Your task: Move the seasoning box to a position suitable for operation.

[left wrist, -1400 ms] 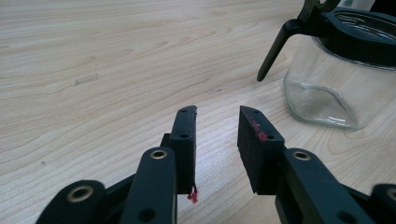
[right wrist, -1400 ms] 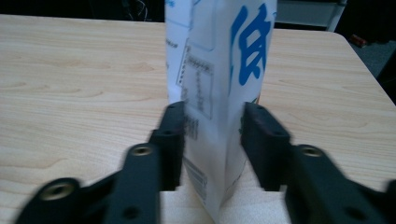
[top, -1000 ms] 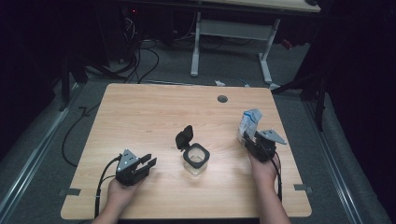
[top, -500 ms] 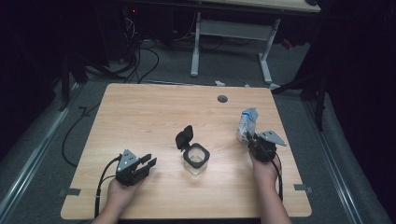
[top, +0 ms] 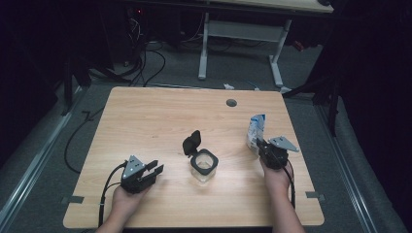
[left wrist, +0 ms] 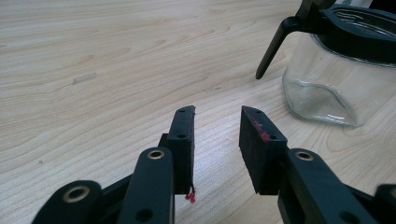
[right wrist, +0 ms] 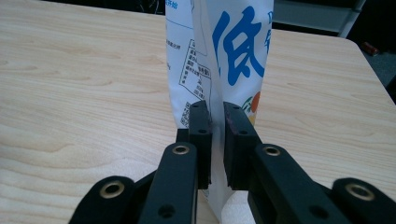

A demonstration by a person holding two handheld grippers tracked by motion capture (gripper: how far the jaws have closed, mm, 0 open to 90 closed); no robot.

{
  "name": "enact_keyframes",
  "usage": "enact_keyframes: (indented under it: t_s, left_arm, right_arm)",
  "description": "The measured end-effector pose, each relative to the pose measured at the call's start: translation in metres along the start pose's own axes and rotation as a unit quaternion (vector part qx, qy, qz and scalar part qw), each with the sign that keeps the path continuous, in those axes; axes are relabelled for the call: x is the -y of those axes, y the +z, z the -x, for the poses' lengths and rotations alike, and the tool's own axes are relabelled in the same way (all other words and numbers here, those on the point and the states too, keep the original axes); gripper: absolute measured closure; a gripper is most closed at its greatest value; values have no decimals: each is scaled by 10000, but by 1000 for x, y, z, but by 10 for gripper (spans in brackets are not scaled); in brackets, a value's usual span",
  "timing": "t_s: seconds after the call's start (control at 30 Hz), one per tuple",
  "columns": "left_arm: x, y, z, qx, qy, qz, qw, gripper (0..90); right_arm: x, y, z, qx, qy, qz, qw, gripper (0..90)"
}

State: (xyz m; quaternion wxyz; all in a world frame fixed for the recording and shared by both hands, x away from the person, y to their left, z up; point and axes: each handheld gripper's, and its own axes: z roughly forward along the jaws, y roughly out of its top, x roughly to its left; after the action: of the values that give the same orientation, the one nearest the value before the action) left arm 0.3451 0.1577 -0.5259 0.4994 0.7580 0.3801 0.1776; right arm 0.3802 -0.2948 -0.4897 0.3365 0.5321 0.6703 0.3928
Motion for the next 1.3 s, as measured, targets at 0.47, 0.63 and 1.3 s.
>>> enact_keyframes:
  t_s: [0.47, 0.63, 1.3]
  left_arm:
    - [1, 3, 2, 434, 48, 13, 9990, 609]
    - [-1, -2, 4, 477, 209, 91, 9986, 535]
    - [-3, -11, 9, 464, 268, 237, 9983, 510]
  right_arm:
    - [5, -28, -2, -480, 153, -167, 9986, 844]
    - [10, -36, -6, -449, 189, -188, 9986, 845]
    - [-5, -56, -14, -822, -606, -681, 9924, 859]
